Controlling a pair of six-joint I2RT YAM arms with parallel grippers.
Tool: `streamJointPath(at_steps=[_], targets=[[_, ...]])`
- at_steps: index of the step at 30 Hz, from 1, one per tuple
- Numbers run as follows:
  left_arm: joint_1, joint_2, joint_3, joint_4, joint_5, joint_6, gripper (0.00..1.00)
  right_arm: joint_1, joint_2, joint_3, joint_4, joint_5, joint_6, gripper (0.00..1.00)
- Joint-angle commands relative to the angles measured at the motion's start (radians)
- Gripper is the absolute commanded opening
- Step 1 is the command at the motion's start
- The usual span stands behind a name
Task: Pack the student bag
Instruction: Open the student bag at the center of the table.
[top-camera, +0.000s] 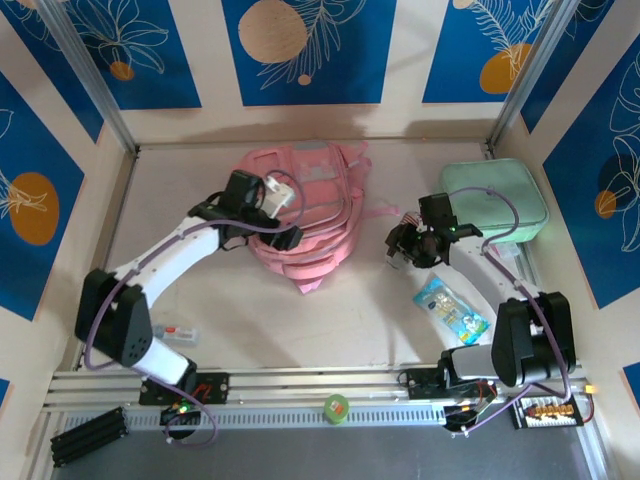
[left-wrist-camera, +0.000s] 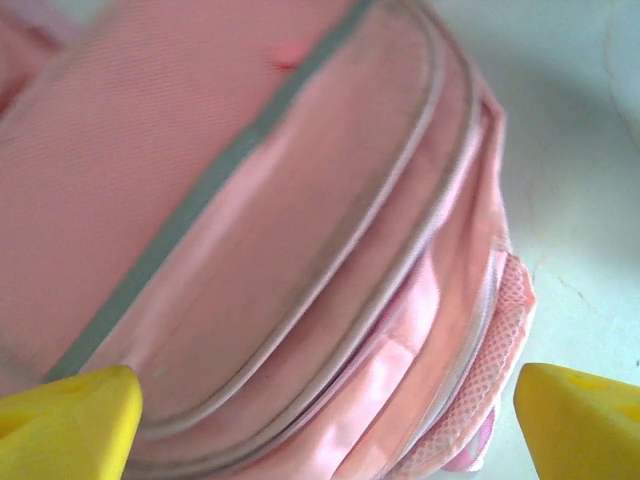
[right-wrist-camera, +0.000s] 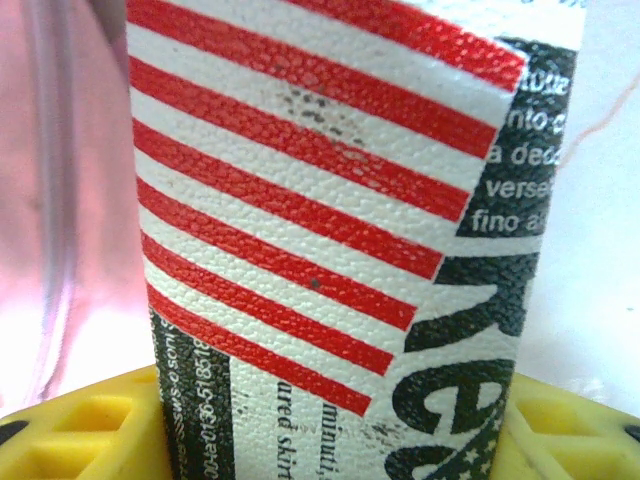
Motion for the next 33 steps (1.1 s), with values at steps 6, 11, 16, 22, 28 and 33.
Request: streamJointPath(at_steps=[6,11,16,22,28,33], targets=[[-0.03,0.211,0.216,-0.158,0.004,0.399,0.87,0.018,-0.061,-0.058,0.081,-0.135,0.045,0.53],[-0.03,0.342,0.38,-0.279,-0.044,0.493,0.81,0.031,-0.071,-0.085,0.117,-0.153,0.064,0.53],[-0.033,0.404,0.464,-0.335,-0.043,0.557,0.79,0.054,-0.07,-0.092,0.138,-0.144,0.078,0.53],[-0.044,0.462,0.529,-0.394,-0.089,0.636,0.81,0.067,-0.063,-0.084,0.14,-0.138,0.081,0.53],[-0.07,0.507,0.577,-0.396,-0.236,0.68,0.73,0.071,-0.061,-0.082,0.142,-0.136,0.09,0.53],[-0.09,0.485,0.625,-0.428,-0.252,0.651,0.55,0.079,-0.062,-0.08,0.146,-0.137,0.091,0.53]])
